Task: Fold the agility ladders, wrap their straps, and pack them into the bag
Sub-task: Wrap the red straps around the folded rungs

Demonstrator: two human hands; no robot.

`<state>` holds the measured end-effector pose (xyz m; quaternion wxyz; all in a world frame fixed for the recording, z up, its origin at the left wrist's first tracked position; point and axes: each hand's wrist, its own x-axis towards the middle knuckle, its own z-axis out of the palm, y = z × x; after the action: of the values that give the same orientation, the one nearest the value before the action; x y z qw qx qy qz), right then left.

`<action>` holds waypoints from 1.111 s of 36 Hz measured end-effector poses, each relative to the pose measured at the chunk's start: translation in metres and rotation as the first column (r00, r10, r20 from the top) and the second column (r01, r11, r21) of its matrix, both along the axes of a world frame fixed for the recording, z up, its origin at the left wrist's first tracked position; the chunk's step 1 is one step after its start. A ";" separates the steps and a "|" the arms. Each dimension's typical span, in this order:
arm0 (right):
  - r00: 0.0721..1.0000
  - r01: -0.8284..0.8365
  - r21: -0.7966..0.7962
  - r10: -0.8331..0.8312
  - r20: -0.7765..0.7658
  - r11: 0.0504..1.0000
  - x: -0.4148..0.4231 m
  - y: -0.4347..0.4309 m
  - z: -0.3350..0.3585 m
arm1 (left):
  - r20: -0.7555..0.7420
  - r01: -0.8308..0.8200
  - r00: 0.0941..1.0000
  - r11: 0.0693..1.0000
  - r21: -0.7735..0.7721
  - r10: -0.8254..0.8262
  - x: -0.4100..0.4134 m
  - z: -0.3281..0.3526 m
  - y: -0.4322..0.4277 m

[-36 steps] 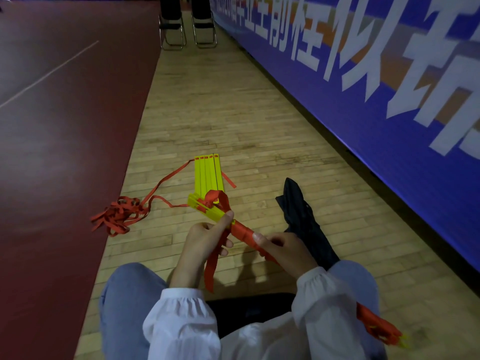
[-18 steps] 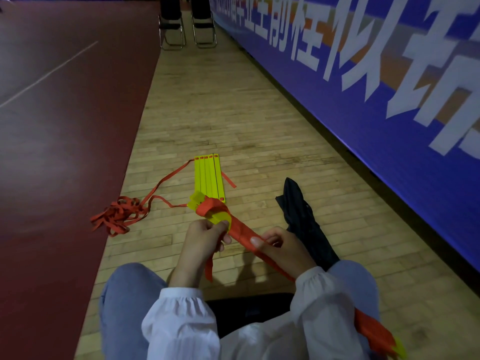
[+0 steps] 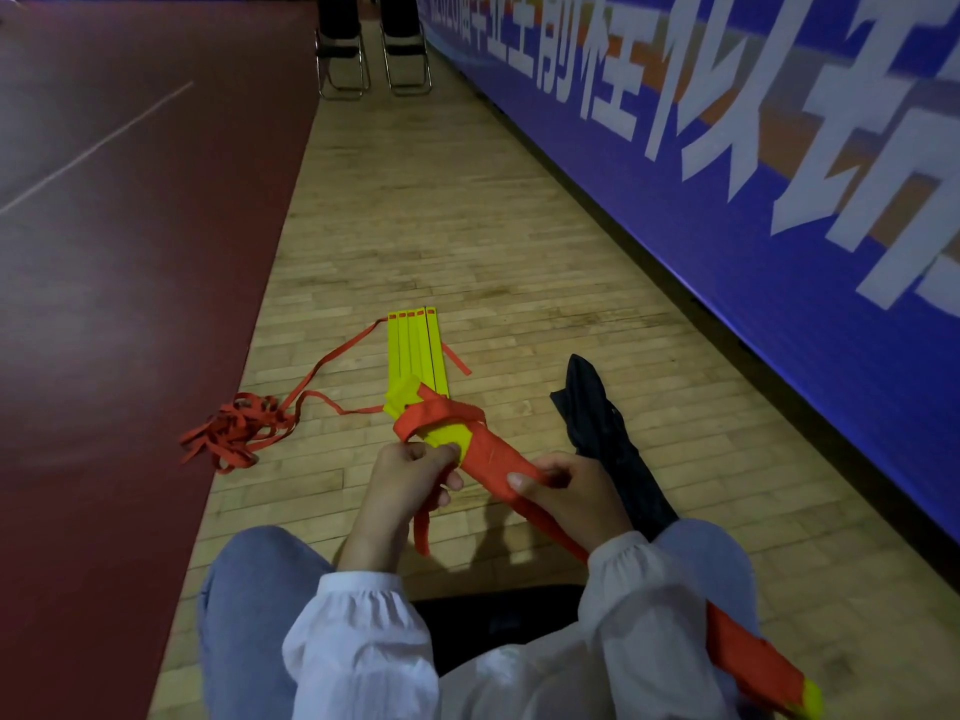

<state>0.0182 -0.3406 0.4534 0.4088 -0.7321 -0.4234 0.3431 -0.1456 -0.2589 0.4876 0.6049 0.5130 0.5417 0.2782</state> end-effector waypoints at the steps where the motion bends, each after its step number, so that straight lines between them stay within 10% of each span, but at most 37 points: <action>1: 1.000 0.007 0.002 -0.007 0.011 1.000 0.000 0.000 0.001 | 0.002 0.000 1.000 1.000 -0.006 0.000 -0.001 0.000 0.000; 40: 0.987 0.087 0.096 -0.099 0.128 0.992 0.008 -0.002 0.003 | 0.327 -0.025 0.944 0.998 -0.050 0.040 0.020 -0.009 -0.004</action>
<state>0.0267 -0.3422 0.4568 0.4281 -0.7529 -0.4301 0.2548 -0.1257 -0.2632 0.4791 0.6933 0.4368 0.4481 0.3574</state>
